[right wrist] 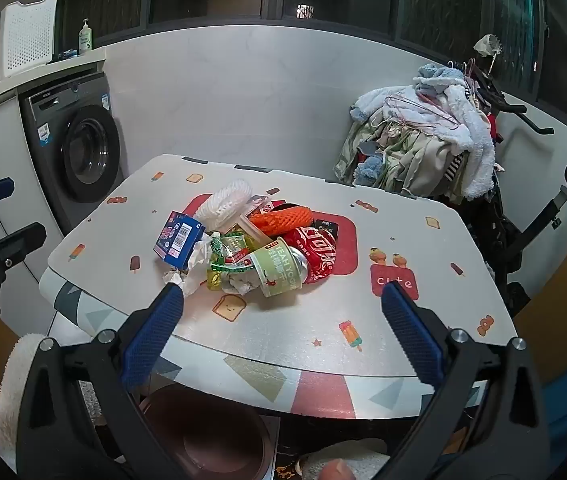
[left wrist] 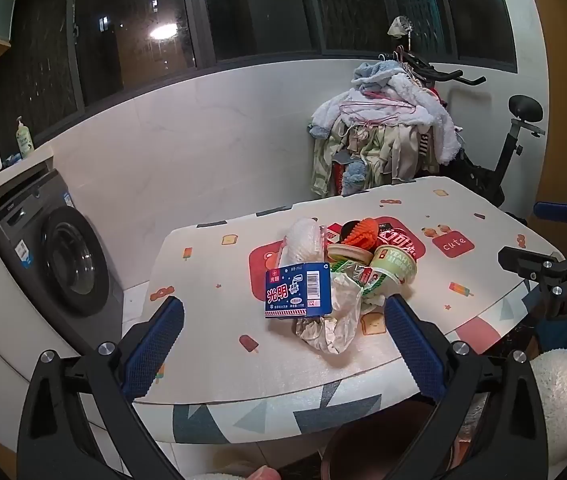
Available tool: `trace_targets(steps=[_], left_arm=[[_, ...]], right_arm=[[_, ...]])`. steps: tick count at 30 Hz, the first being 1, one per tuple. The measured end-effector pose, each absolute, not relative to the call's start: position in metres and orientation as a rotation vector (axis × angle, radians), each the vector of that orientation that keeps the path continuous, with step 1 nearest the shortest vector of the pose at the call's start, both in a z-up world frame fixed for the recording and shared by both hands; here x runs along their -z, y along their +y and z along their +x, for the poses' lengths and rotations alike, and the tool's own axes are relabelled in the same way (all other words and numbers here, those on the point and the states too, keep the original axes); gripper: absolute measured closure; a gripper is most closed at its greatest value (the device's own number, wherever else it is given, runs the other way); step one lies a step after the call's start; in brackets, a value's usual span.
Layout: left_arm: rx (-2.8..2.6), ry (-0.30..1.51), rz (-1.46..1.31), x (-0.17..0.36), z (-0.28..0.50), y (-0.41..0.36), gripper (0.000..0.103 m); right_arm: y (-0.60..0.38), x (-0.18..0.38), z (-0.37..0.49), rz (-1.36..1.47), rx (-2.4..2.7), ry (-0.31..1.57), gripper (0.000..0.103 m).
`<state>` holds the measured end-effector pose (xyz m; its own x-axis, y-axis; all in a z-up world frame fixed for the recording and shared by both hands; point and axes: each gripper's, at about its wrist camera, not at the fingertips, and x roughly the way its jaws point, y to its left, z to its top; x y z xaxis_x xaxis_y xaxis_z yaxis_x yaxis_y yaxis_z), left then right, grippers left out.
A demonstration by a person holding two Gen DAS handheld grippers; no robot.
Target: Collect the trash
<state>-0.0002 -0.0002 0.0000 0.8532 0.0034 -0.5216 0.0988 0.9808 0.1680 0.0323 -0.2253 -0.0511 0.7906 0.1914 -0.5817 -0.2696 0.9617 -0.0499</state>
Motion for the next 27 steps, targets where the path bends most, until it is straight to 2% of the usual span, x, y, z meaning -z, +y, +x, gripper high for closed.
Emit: trace_targets(steps=[27], left_arm=[[0.02, 0.529, 0.226, -0.0022, -0.0055, 0.0009, 0.005]], right_arm=[[-0.2332, 0.0595, 0.0296, -0.121, -0.229, 0.618, 0.005]])
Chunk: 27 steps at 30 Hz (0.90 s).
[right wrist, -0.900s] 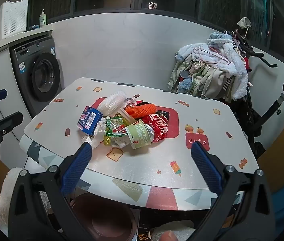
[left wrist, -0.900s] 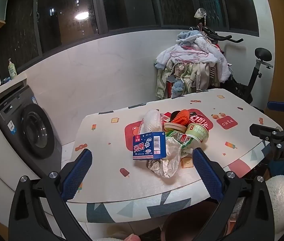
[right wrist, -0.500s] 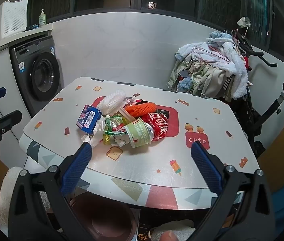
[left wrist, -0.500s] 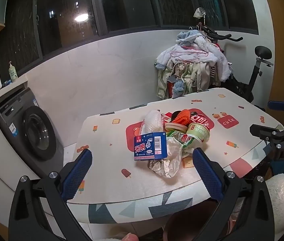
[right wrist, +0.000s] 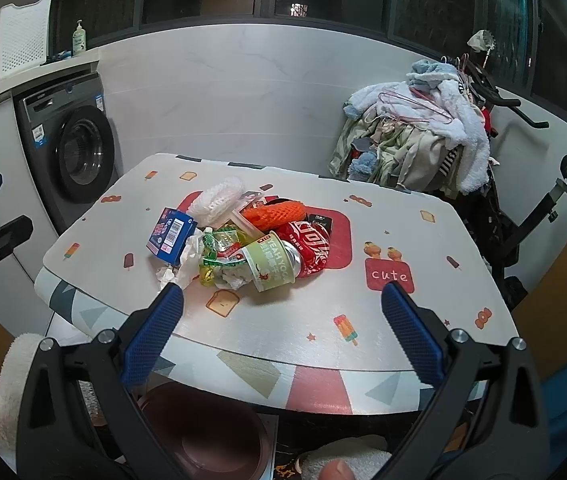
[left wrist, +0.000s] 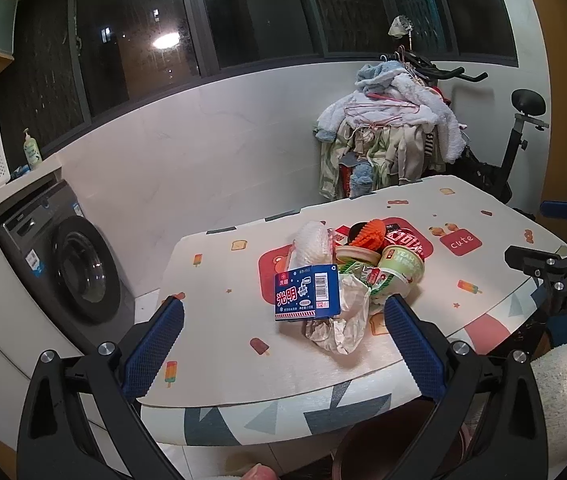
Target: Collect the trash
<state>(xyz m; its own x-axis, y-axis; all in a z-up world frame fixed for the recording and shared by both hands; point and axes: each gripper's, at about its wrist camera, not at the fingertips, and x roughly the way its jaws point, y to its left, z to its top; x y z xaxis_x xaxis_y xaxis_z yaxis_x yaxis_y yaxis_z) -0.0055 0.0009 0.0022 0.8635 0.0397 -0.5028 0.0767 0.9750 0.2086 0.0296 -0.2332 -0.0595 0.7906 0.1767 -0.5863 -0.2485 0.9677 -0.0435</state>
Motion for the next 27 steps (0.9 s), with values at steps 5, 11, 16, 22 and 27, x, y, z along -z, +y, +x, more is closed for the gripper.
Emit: trace_targets(steps=[5, 11, 16, 22, 27], left_arm=[[0.017, 0.53, 0.232, 0.0004, -0.0061, -0.0021, 0.005], [0.016, 0.531, 0.23, 0.0021, -0.0063, -0.0019, 0.005], [0.017, 0.53, 0.231, 0.0023, -0.0065, -0.0019, 0.005], [0.017, 0.53, 0.229, 0.0026, -0.0066, -0.0012, 0.005], [0.018, 0.532, 0.23, 0.0028, -0.0058, -0.0016, 0.005]], right_arm=[[-0.2338, 0.0604, 0.0301, -0.121, -0.228, 0.618, 0.005], [-0.2353, 0.0633, 0.0286, -0.12, -0.224, 0.617, 0.005], [-0.2352, 0.0632, 0.0289, -0.121, -0.225, 0.618, 0.005], [-0.2352, 0.0633, 0.029, -0.122, -0.224, 0.618, 0.005], [-0.2352, 0.0638, 0.0291, -0.125, -0.22, 0.617, 0.005]])
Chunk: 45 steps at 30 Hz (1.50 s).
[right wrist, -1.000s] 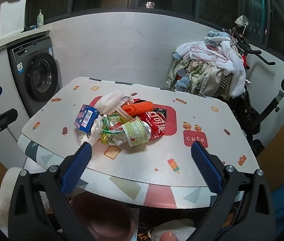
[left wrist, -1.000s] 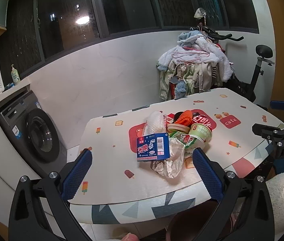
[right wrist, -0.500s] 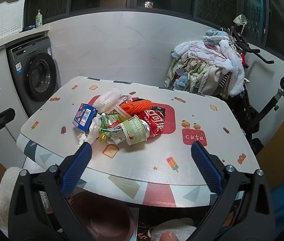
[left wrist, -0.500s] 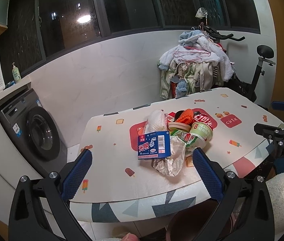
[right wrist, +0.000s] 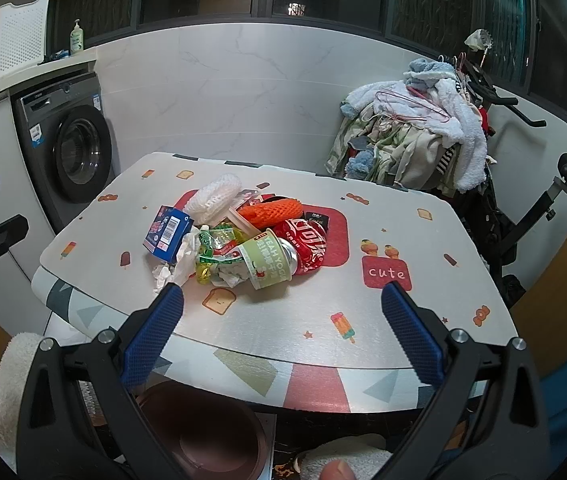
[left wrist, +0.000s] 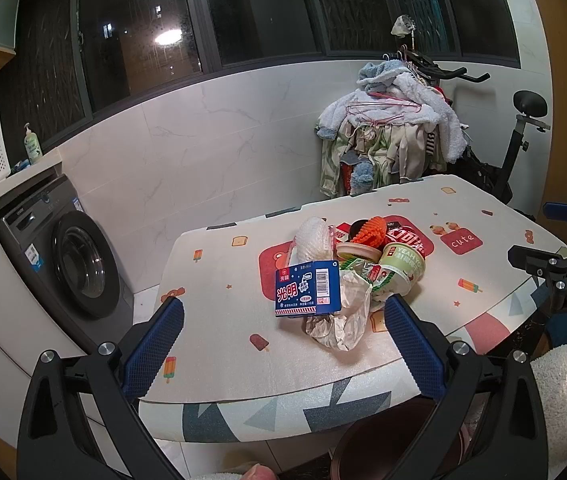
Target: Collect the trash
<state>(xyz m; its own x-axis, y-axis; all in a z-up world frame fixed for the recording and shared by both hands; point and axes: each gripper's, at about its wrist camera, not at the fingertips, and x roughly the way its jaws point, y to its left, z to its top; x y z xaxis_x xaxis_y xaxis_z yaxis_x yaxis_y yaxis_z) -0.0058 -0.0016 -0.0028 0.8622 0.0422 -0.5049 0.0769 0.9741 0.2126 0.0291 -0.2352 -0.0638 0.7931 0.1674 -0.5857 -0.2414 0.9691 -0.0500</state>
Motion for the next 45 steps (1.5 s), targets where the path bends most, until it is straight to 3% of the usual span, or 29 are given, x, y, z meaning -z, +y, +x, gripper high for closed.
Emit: trace_targets(steps=[32, 45], left_arm=[[0.108, 0.543, 0.204, 0.004, -0.005, 0.002, 0.005], [0.124, 0.592, 0.212, 0.05, 0.02, 0.021, 0.005]], right_arm=[[-0.24, 0.063, 0.033, -0.084, -0.247, 0.621, 0.005], [-0.243, 0.1, 0.048, -0.056, -0.265, 0.627, 0.005]])
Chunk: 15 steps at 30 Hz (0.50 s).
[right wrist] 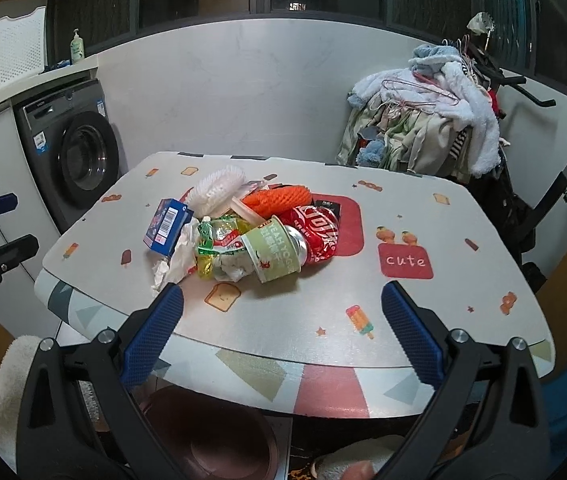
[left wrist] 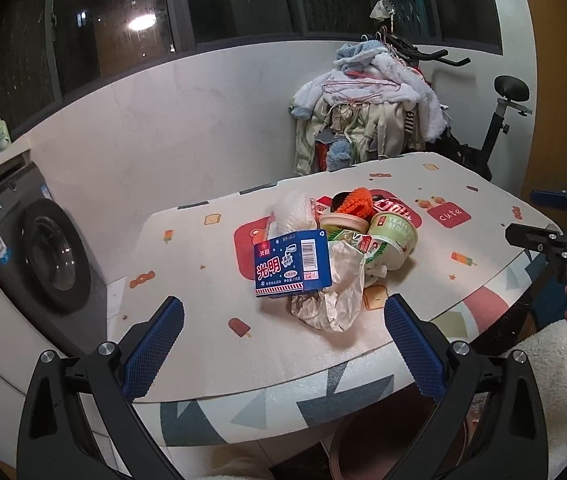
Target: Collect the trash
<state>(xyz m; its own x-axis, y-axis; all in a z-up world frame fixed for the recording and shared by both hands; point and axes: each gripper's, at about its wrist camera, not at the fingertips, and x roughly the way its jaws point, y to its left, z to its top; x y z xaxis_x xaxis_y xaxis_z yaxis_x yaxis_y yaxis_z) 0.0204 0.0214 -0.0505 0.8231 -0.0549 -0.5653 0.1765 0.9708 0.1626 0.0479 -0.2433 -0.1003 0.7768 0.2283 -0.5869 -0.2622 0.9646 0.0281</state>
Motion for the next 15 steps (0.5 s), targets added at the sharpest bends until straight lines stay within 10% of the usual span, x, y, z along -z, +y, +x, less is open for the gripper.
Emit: trace_targets(steps=[15], left_arm=[[0.122, 0.669, 0.055, 0.091, 0.054, 0.059, 0.005]], right_arm=[[-0.212, 0.142, 0.083, -0.114, -0.295, 0.676, 0.006]])
